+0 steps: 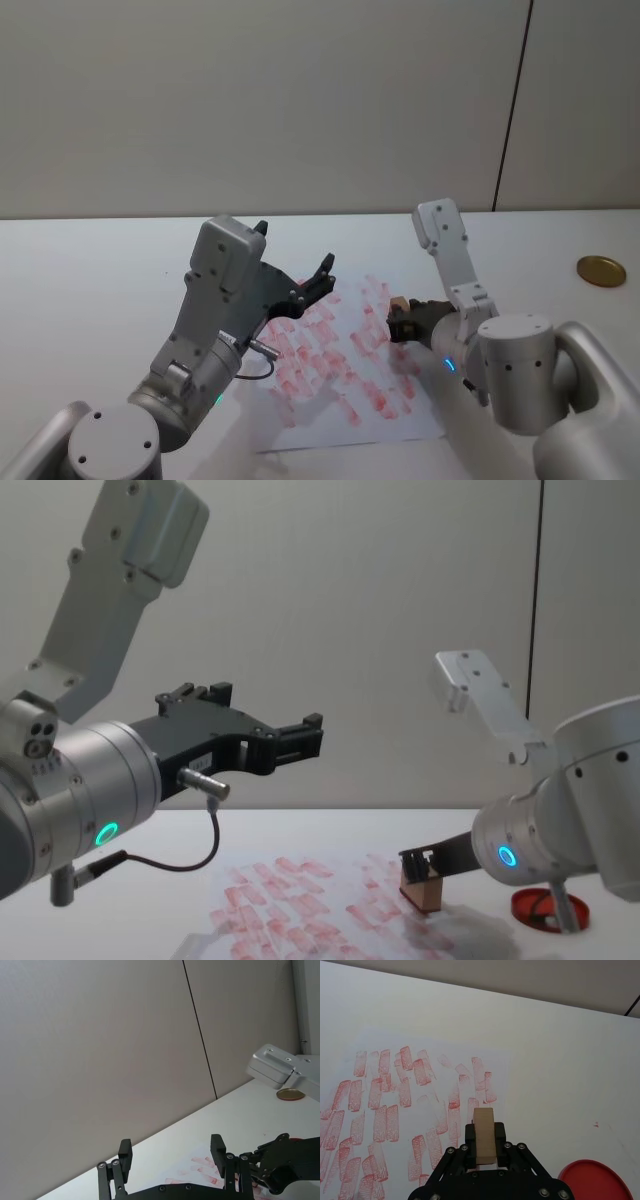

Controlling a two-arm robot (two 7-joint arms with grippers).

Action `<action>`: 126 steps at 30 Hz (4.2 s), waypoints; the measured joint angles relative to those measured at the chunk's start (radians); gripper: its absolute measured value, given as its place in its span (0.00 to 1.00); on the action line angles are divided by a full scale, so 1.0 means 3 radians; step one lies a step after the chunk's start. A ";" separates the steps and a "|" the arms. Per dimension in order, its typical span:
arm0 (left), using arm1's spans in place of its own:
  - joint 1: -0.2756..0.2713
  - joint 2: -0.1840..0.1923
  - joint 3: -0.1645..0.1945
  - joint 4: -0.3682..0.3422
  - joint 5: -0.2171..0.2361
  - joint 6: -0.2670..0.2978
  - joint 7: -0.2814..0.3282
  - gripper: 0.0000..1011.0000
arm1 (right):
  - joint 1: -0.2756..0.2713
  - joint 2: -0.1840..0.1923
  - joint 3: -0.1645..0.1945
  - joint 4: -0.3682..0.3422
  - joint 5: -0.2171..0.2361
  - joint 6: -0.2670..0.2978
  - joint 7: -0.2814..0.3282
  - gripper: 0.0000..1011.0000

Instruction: Use the one hand to pick up the stamp and affix it onto the A4 paper.

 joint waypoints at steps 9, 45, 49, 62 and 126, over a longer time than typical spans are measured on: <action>0.0000 0.0000 0.0000 0.0000 0.0000 0.0000 0.0000 0.98 | -0.0003 0.0001 0.0027 -0.0004 0.0037 0.0000 0.0004 0.20; 0.0000 0.0000 0.0000 0.0000 0.0000 0.0000 0.0000 0.98 | -0.0196 0.0156 0.0157 -0.1186 -0.0133 -0.0239 -0.0160 0.20; 0.0000 0.0000 0.0000 0.0000 0.0000 0.0000 0.0000 0.98 | -0.0296 0.0209 0.0189 -0.1312 -0.0118 -0.0190 -0.0197 0.20; 0.0000 0.0000 0.0000 0.0000 0.0000 0.0000 0.0000 0.98 | -0.0662 0.0370 0.0293 -0.1589 -0.0009 -0.0057 -0.0308 0.20; 0.0000 0.0000 0.0000 0.0000 0.0000 0.0000 0.0000 0.98 | -0.0911 0.0464 0.0443 -0.1580 -0.0090 -0.0596 -0.0220 0.99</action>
